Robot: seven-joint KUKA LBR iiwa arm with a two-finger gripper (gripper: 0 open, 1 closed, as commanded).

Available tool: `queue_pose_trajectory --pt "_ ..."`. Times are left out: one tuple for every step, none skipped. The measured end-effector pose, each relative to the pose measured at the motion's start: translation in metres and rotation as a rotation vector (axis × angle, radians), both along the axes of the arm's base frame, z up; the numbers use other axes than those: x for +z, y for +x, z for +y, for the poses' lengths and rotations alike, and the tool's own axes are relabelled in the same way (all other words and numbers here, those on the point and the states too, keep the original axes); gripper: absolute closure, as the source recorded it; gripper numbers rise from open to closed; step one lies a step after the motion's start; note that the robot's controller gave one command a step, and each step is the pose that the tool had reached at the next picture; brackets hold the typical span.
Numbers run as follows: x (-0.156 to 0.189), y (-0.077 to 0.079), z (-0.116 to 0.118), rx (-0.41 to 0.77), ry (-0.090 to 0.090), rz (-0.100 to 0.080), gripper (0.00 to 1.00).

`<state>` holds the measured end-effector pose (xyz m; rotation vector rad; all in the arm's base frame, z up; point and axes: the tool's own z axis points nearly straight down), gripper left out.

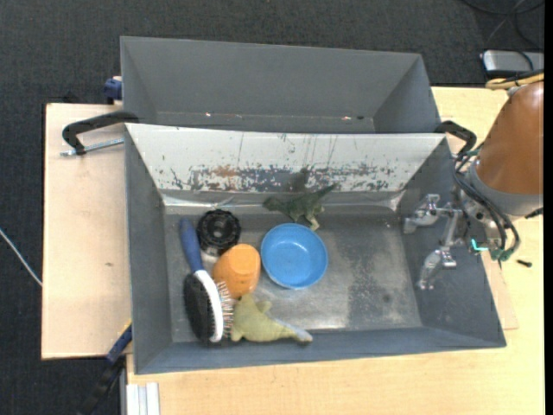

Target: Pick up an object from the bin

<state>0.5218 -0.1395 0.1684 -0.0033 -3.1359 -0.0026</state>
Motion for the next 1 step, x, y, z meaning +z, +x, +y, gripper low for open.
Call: queue_pose_trajectory --pt "-0.0475 -0.0140 0.0677 0.039 0.003 -0.002 0.00"
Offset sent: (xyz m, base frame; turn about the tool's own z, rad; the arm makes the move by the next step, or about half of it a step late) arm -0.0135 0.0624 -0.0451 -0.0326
